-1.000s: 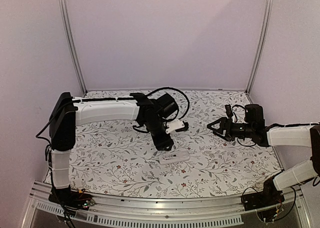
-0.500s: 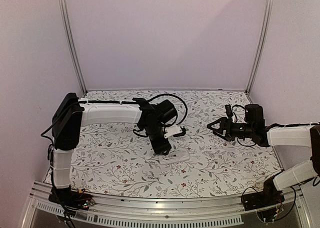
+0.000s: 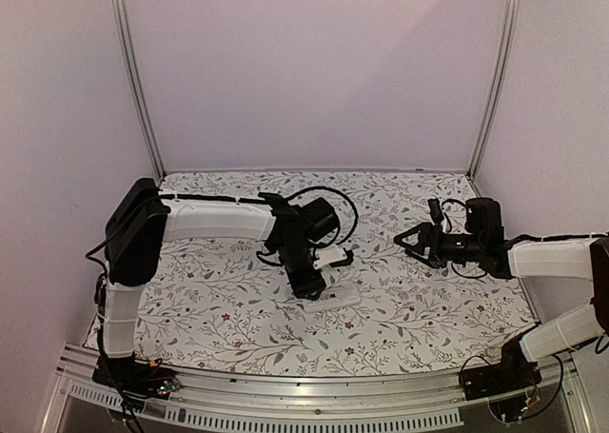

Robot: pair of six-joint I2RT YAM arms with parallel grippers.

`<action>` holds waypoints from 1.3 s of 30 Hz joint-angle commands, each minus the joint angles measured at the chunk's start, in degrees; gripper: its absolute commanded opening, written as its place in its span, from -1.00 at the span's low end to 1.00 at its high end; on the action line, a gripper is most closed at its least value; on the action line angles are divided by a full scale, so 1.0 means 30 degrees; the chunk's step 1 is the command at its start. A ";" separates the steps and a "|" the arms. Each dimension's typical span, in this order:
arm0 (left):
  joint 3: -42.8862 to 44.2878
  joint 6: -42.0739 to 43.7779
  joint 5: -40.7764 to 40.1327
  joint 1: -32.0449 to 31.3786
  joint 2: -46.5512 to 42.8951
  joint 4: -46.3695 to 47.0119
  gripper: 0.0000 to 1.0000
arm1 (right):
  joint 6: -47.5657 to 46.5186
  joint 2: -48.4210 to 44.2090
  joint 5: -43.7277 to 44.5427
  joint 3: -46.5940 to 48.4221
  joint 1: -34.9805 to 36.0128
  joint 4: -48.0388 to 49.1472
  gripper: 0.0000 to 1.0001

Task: Load the batteries into the remote control
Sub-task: Press the battery cover on the remote control without the battery cover, then pick up the remote control from the center of the board.

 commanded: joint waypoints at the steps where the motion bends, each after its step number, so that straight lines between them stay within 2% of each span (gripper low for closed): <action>1: -0.1192 0.0374 -0.0654 -0.0329 0.0781 -0.0809 0.26 | -0.0053 0.0014 -0.0049 -0.0003 -0.0074 -0.0121 0.54; 14: -0.3566 0.0920 -0.1379 -0.0082 -0.0299 -0.1312 0.30 | 0.0035 -0.0083 -0.0051 0.0055 -0.0060 -0.0121 0.54; 20: -0.3269 0.0718 -0.1711 0.0073 -0.0342 -0.1041 0.31 | -0.0049 0.0011 -0.0132 0.0180 -0.0081 -0.0145 0.54; 24: -0.3176 0.0355 -0.1332 0.0352 -0.1488 0.0162 0.34 | -0.0078 0.0015 -0.0196 0.0202 -0.0074 -0.0168 0.54; 29: -0.4312 -0.0205 -0.0491 0.1119 -0.4238 0.2655 0.51 | -0.0419 -0.0423 0.0083 0.0444 -0.0074 -0.0854 0.56; 35: -0.6522 -0.0826 0.0197 0.1303 -0.6929 0.5940 0.98 | -0.1914 -0.1631 0.0848 0.1243 -0.0072 -0.2819 0.62; 39: -0.7347 -0.1199 0.0609 0.1304 -0.7520 0.8059 0.99 | -0.3849 -0.3557 0.2412 0.1963 -0.0084 -0.5048 0.72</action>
